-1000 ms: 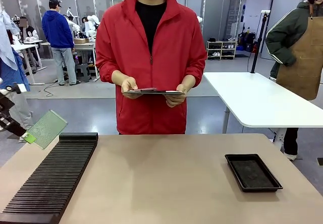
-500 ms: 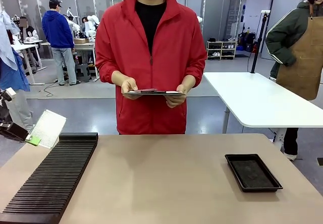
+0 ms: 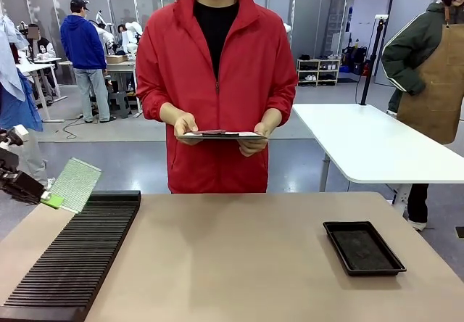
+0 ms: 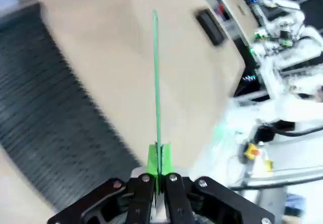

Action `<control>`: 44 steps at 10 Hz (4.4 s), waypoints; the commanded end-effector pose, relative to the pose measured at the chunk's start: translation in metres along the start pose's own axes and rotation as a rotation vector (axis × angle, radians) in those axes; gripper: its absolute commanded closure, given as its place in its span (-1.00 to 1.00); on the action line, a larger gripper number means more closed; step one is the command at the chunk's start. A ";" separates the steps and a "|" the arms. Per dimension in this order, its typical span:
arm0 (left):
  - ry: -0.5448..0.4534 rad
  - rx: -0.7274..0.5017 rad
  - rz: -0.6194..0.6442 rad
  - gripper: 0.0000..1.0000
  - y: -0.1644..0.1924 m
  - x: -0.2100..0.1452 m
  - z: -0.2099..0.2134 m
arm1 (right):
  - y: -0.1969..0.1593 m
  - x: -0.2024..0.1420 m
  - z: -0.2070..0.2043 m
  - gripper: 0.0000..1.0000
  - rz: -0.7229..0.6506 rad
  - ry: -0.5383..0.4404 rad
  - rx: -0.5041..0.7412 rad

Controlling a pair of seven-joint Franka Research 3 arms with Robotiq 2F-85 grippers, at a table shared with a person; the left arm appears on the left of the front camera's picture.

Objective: Inspect the PCB.
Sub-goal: Pick up the Blank PCB and present it to the human, then release the Blank PCB you were holding.

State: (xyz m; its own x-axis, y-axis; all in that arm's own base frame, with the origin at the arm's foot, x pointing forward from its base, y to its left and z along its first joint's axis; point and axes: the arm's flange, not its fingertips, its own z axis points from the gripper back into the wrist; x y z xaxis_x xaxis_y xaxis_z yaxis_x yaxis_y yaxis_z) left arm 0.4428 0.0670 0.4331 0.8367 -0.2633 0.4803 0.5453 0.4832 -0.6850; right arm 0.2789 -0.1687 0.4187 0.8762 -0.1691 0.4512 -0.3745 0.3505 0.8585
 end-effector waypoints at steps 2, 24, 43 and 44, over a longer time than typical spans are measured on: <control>0.044 -0.282 0.366 0.95 0.015 0.046 -0.027 | 0.000 0.001 0.001 -1.00 0.007 -0.013 0.010; -0.007 -0.764 0.549 0.95 0.066 0.103 -0.106 | 0.000 0.001 0.001 -1.00 0.007 -0.013 0.010; -0.019 -0.768 0.551 0.44 0.067 0.103 -0.106 | 0.000 0.001 0.001 -1.00 0.007 -0.013 0.010; -0.013 -0.766 0.542 0.41 0.065 0.102 -0.104 | 0.000 0.001 0.001 -1.00 0.007 -0.013 0.010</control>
State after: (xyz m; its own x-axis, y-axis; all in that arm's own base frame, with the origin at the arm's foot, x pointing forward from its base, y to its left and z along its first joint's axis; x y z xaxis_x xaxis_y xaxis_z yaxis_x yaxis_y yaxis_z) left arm 0.5713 -0.0161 0.3786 0.9895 -0.1440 -0.0144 -0.0359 -0.1482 -0.9883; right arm 0.2787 -0.1690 0.4189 0.8759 -0.1700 0.4515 -0.3742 0.3511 0.8583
